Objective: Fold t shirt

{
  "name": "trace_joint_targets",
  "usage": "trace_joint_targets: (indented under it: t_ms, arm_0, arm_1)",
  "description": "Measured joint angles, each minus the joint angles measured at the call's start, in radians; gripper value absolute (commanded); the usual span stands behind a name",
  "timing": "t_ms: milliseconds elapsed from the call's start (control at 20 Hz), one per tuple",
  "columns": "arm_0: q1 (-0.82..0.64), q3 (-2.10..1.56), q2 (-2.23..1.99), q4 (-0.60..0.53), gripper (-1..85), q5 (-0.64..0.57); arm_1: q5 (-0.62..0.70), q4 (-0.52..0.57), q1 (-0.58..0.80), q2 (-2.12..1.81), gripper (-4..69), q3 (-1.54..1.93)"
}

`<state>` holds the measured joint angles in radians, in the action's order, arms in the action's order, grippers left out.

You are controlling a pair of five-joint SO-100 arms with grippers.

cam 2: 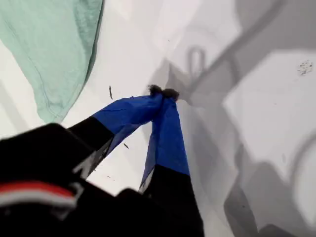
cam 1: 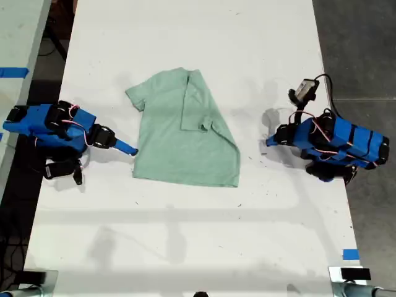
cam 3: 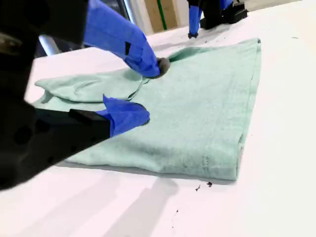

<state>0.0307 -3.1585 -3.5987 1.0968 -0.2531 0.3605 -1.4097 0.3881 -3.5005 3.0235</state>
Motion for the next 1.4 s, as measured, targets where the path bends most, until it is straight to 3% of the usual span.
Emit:
trace_joint_targets:
  t_ms: [50, 200, 250, 350, 400, 500, 600, 850, 1050, 1200, 1400]
  arm_0:
    - [-0.006, 0.0, 0.0, 0.0, 11.5, 0.035]
    - [0.035, 0.002, 0.0, 0.028, 12.9, 0.301]
    - [0.032, 0.009, 0.0, 0.035, 17.8, 0.327]
    - [0.046, 0.032, 0.0, 0.044, 14.2, 0.402]
    - [0.072, 0.044, 0.0, 0.046, 16.3, 0.442]
    - [0.075, 0.044, 0.0, 0.044, 14.2, 0.396]
    - [-0.008, 0.055, 0.0, 0.041, -0.1, 0.376]
    - [-0.166, 0.061, 0.0, 0.014, -0.1, 0.371]
    - [-0.337, -0.003, 0.002, 0.012, 2.9, 0.288]
    - [-0.327, -0.008, 0.0, 0.011, 5.0, 0.288]
    - [-0.296, -0.009, 0.0, 0.005, 0.3, 0.282]
  arm_1:
    - [-0.002, 0.0, 0.0, 0.0, -2.2, 0.0]
    - [-0.006, 0.0, 0.0, 0.0, -2.2, 0.0]
    - [-0.006, 0.0, 0.0, 0.0, -2.2, 0.0]
    - [-0.009, 0.0, 0.0, 0.0, -2.2, 0.0]
    - [-0.009, 0.0, 0.0, 0.0, -2.2, 0.0]
    - [-0.009, 0.0, 0.0, 0.0, -2.2, 0.0]
    - [-0.009, 0.0, 0.0, 0.0, -2.2, 0.0]
    - [-0.009, 0.0, 0.0, 0.0, -2.2, 0.0]
    - [-0.009, 0.0, 0.0, 0.0, -2.2, 0.0]
    - [-0.009, 0.0, 0.0, 0.0, -2.2, 0.0]
    - [-0.009, 0.0, 0.0, 0.0, -2.2, 0.0]
